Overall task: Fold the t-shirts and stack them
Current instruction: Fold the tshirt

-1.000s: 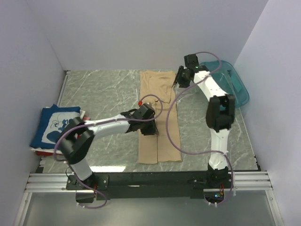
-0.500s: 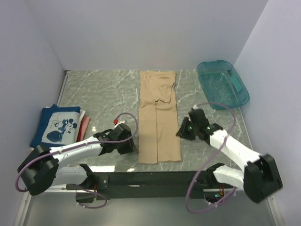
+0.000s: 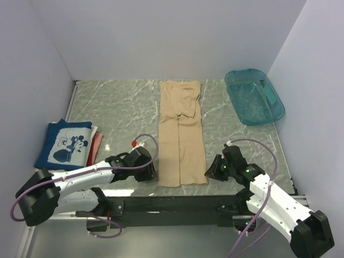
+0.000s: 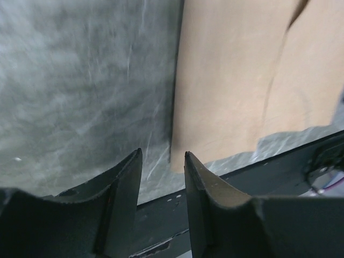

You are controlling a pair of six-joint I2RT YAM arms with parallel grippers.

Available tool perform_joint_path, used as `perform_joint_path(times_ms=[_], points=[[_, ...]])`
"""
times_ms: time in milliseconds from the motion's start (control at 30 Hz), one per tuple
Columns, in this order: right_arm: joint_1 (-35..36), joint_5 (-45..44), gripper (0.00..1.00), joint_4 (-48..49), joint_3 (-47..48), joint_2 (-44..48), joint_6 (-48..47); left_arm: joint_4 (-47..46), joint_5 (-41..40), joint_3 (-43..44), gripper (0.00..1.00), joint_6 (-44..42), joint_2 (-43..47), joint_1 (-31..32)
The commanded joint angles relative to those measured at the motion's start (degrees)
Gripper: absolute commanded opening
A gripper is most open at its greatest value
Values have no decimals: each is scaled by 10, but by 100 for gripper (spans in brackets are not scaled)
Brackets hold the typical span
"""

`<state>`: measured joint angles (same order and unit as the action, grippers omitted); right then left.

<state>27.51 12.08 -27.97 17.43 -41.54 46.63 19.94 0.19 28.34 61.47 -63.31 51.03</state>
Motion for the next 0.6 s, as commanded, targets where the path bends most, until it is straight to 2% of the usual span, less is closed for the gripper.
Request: perform_joint_path(times_ms=[0, 200, 333, 567], points=[[4, 8, 32, -9, 1, -3, -14, -11, 0, 0, 43, 22, -22, 26], [5, 14, 40, -12, -7, -19, -32, -32, -1, -7, 48, 43, -54, 44], [5, 25, 39, -10, -15, -18, -29, -46, 0, -10, 48, 50, -73, 50], [5, 38, 36, -2, -22, -35, -34, -41, -19, 1, 42, 64, -94, 66]])
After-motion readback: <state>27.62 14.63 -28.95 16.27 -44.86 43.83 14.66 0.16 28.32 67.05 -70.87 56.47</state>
